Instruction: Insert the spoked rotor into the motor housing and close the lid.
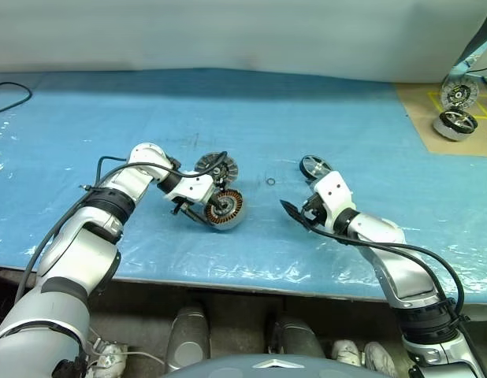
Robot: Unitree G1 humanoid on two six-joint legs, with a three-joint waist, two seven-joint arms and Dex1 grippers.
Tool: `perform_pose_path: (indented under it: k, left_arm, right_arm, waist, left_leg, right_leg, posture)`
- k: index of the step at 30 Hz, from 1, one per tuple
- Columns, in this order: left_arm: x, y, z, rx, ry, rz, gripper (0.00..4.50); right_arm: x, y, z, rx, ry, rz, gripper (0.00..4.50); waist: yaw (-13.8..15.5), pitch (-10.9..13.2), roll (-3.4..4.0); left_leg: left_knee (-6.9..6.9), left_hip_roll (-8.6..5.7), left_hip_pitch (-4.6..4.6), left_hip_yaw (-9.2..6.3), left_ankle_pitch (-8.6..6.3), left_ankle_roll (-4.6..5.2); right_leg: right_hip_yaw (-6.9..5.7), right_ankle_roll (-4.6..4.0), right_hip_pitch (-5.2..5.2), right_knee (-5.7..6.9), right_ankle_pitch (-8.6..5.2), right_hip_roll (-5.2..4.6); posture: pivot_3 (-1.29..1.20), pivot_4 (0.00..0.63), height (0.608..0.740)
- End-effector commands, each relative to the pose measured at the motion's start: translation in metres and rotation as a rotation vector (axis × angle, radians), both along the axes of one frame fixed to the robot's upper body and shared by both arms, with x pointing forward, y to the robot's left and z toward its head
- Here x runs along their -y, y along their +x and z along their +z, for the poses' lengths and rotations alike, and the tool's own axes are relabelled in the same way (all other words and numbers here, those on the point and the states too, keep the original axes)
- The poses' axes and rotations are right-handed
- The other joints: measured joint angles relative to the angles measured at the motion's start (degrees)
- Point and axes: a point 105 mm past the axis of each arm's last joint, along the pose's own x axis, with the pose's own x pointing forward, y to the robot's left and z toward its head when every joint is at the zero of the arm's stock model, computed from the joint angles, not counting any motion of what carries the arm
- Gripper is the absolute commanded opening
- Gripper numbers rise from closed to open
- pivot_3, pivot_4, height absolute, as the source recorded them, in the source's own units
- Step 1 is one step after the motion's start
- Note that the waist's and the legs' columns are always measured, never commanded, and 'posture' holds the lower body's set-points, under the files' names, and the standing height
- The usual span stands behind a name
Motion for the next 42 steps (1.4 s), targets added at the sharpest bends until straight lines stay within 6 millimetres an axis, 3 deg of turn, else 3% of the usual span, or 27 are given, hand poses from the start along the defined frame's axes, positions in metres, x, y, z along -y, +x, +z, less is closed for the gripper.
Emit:
perform_pose_path:
  k: [1,5,10,13,19,22,25,28,32,36,42]
  left_arm:
    - [-0.003,-0.001,0.002,0.002,0.031,-0.011,2.19]
    - [0.005,0.005,0.011,0.074,-0.039,-0.012,3.40]
    - [0.007,-0.008,0.051,0.074,-0.158,-0.047,3.40]
    - [0.002,-0.021,0.063,0.010,-0.219,-0.019,3.40]
    - [-0.006,-0.040,0.082,-0.292,-0.499,0.196,3.40]
    - [-0.007,-0.036,0.074,-0.380,-0.681,0.353,3.40]
    - [-0.014,-0.037,0.052,-0.504,-0.827,0.524,3.40]
    - [-0.019,-0.034,0.033,-0.497,-0.895,0.646,3.40]
    - [-0.022,-0.047,0.004,-0.440,-0.826,0.673,3.40]
    - [-0.031,-0.047,-0.003,-0.385,-0.846,0.722,3.40]
    - [-0.036,-0.051,0.004,-0.376,-0.916,0.737,3.40]
  right_arm:
    - [-0.005,0.000,0.009,0.046,0.003,0.018,4.34]
    - [-0.005,0.000,0.008,0.044,0.004,0.018,4.34]
    - [-0.005,-0.004,0.008,0.030,0.024,0.026,4.34]
    - [-0.006,-0.005,0.008,0.028,0.026,0.039,4.34]
    - [-0.015,0.011,0.007,0.047,0.039,0.025,4.34]
    - [-0.025,0.025,0.000,0.048,0.049,0.014,4.34]
    - [-0.040,0.041,-0.007,0.039,0.071,0.013,4.34]
    - [-0.051,0.055,-0.013,0.031,0.085,-0.004,4.34]
    - [-0.050,0.073,-0.017,0.036,0.109,-0.076,4.34]
    - [-0.045,0.080,-0.028,-0.008,0.129,-0.095,4.34]
    - [-0.043,0.079,-0.032,-0.044,0.169,-0.083,4.34]
  waist:
    - [0.0,0.0,0.00]
    - [0.0,0.0,0.00]
    - [0.0,0.0,-0.01]
    - [-0.2,0.0,0.01]
    - [-0.6,0.0,0.09]
    - [-0.8,0.0,0.11]
    - [-1.5,0.0,0.19]
    - [-1.8,0.0,0.16]
    - [-1.8,0.0,0.15]
    - [-1.7,0.0,0.15]
    - [-1.8,0.0,0.15]
  left_leg:
    - [0.01,0.00,0.00,0.00,0.00,0.00]
    - [0.02,0.00,0.00,0.00,0.00,0.00]
    - [0.03,0.00,-0.09,-0.01,0.00,0.00]
    - [0.03,0.01,-0.20,0.00,0.00,-0.01]
    - [0.10,0.02,-0.22,0.08,0.00,-0.01]
    - [0.27,0.03,-0.29,0.10,0.00,-0.01]
    - [0.44,0.00,-0.35,0.12,0.00,-0.01]
    - [0.67,0.06,-0.59,0.10,0.01,0.00]
    - [0.95,0.12,-0.74,0.05,0.02,0.03]
    - [0.97,0.13,-0.73,0.05,0.03,0.06]
    - [0.98,0.15,-0.64,0.06,0.07,0.12]
  right_leg:
    - [0.00,0.00,0.01,0.00,0.00,0.00]
    - [0.00,0.01,0.02,0.01,0.01,0.00]
    - [-0.01,0.01,-0.07,0.02,0.01,0.01]
    - [0.00,0.01,-0.25,0.04,0.01,0.03]
    - [0.05,0.00,-0.35,0.17,0.00,0.06]
    - [0.07,-0.06,-0.47,0.42,-0.03,0.06]
    - [0.12,-0.08,-0.50,0.56,-0.04,0.00]
    - [0.11,-0.08,-0.72,0.72,-0.03,0.02]
    - [0.06,-0.11,-0.81,0.89,-0.02,0.15]
    - [0.08,-0.16,-0.74,0.85,-0.05,0.03]
    - [0.08,-0.18,-0.70,0.90,-0.06,0.03]
  posture:
    - [0.00,0.150,0.740]
    - [0.00,0.150,0.740]
    - [0.00,0.150,0.740]
    - [0.00,0.150,0.740]
    - [0.00,0.150,0.740]
    - [0.00,0.150,0.740]
    - [0.00,0.150,0.740]
    - [0.00,0.150,0.740]
    - [0.00,0.150,0.740]
    - [0.00,0.150,0.740]
    - [0.00,0.150,0.740]
